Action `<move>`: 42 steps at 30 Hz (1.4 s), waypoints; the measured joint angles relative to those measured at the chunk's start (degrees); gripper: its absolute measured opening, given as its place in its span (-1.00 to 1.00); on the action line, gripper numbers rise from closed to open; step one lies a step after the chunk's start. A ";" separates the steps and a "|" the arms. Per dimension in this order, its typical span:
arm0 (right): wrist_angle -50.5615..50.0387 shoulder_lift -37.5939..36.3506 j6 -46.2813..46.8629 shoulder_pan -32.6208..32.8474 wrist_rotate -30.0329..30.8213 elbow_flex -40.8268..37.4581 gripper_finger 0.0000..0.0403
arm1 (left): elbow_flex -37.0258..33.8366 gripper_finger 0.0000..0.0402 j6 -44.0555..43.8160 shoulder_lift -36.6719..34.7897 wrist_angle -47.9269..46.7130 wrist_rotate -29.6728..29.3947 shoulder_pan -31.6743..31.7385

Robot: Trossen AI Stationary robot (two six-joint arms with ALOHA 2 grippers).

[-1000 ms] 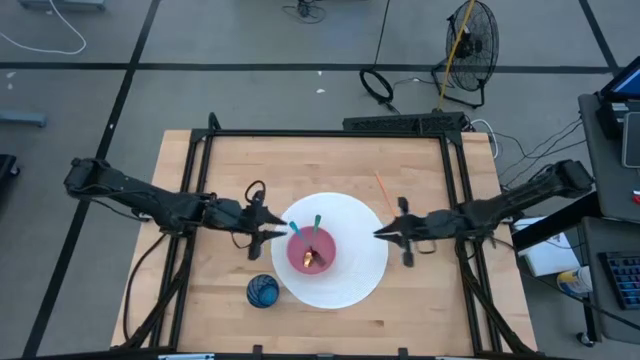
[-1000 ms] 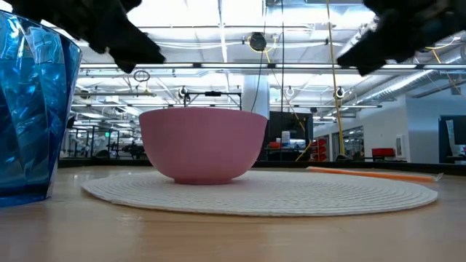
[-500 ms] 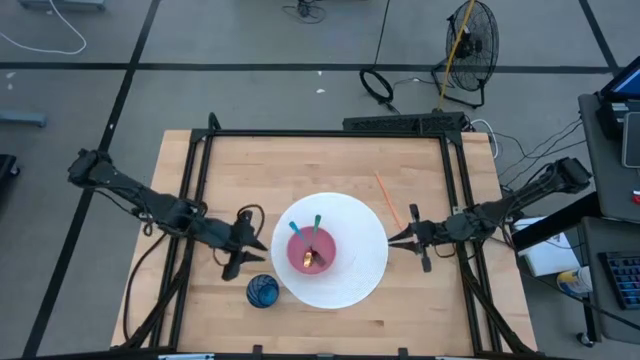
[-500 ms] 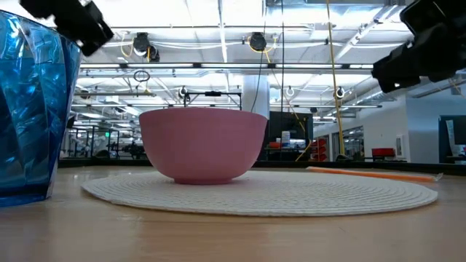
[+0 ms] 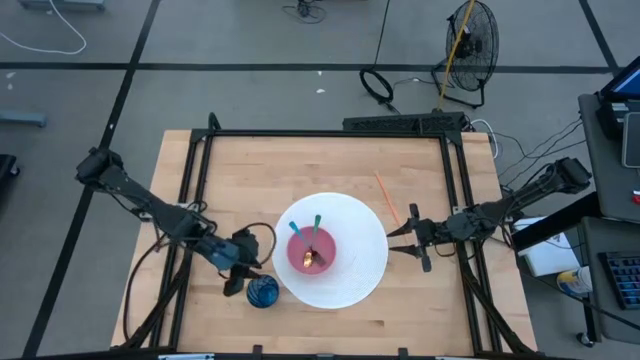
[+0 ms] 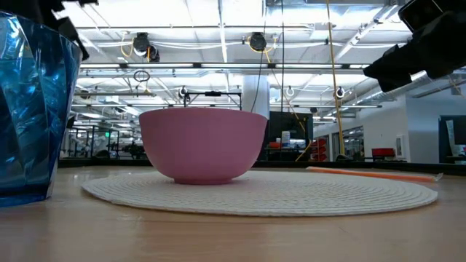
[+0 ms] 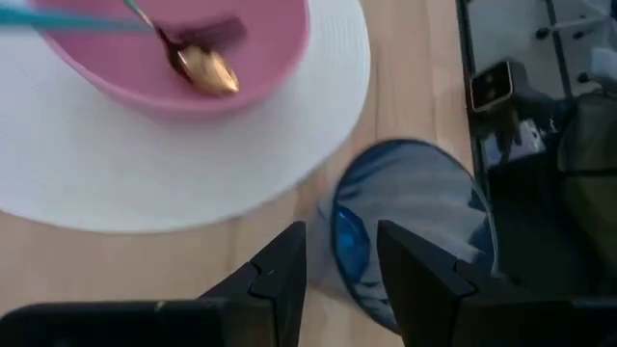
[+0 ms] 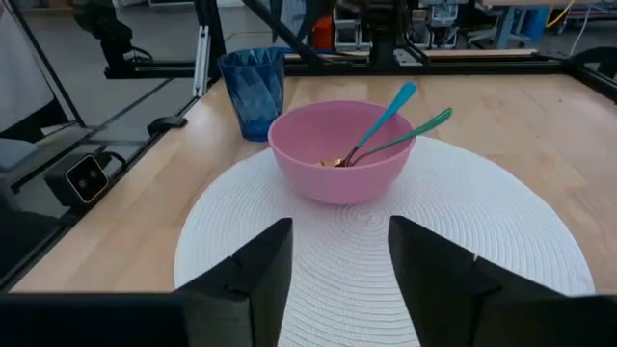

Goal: Pick & Place Utensil
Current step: Put the blue cup on the white mat to the right of the pink bowl

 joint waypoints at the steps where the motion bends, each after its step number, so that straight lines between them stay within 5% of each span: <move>1: 0.00 -0.02 0.00 0.00 0.00 0.00 -0.15 | 0.00 -0.34 -0.63 1.01 0.27 0.98 0.00; 14: -0.02 -0.02 0.35 0.00 -0.02 0.00 -0.16 | -0.02 -0.37 -4.66 5.80 -0.54 3.36 0.04; 22: -0.07 -0.02 0.35 0.00 -0.02 0.00 -0.16 | -0.09 -0.94 -3.14 5.80 -1.61 3.60 0.04; 42: -0.11 -0.02 0.37 0.00 -0.04 0.00 -0.18 | 0.10 -0.96 -4.90 5.17 -9.42 2.75 0.00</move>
